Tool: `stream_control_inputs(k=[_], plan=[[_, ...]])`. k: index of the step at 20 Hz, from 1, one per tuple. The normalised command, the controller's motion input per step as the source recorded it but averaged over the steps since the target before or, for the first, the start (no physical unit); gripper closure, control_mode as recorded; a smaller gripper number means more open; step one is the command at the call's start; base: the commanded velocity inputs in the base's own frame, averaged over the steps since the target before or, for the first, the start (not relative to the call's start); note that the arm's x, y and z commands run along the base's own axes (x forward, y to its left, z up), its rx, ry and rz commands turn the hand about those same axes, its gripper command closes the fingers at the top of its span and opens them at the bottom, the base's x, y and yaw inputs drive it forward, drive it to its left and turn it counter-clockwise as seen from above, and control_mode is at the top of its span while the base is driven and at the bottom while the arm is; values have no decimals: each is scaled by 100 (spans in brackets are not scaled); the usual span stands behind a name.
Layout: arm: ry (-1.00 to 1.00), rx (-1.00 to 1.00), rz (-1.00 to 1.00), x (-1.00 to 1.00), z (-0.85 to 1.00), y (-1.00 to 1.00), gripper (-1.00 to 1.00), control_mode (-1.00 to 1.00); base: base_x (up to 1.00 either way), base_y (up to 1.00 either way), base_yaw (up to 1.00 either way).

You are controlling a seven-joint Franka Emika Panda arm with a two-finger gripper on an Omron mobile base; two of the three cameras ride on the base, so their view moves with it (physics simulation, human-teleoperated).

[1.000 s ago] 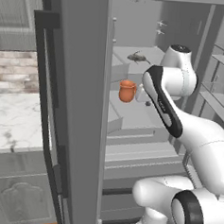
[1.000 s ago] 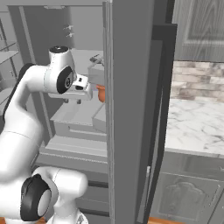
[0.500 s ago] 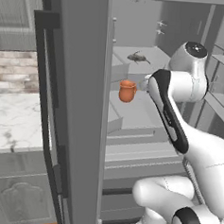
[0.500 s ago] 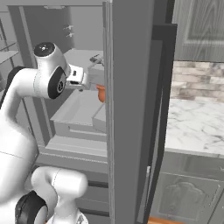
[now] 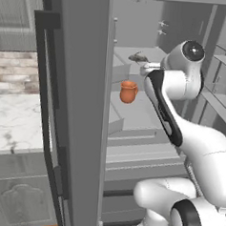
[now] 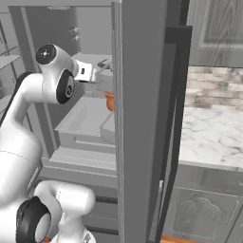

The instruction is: Take the fish out of the fridge, briefly rinse it in the sink, and place it on the tray next to the sink.

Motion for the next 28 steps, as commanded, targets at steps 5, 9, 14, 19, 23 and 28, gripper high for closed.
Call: stream_control_inputs(k=[5,9,14,19,23,28], plan=[[4,1,0,100,21,-24,-100,-100,0,0,0],[26,4,6,100,3,-40,-100,-100,0,0,0],[10,0,7,47,-17,-2,-100,-100,0,0,0],[-3,0,3,28,-23,0,-100,-100,0,0,0],[-9,0,6,45,-27,0,-100,-100,0,0,0],[-9,0,6,64,-19,0,-100,-100,0,0,0]])
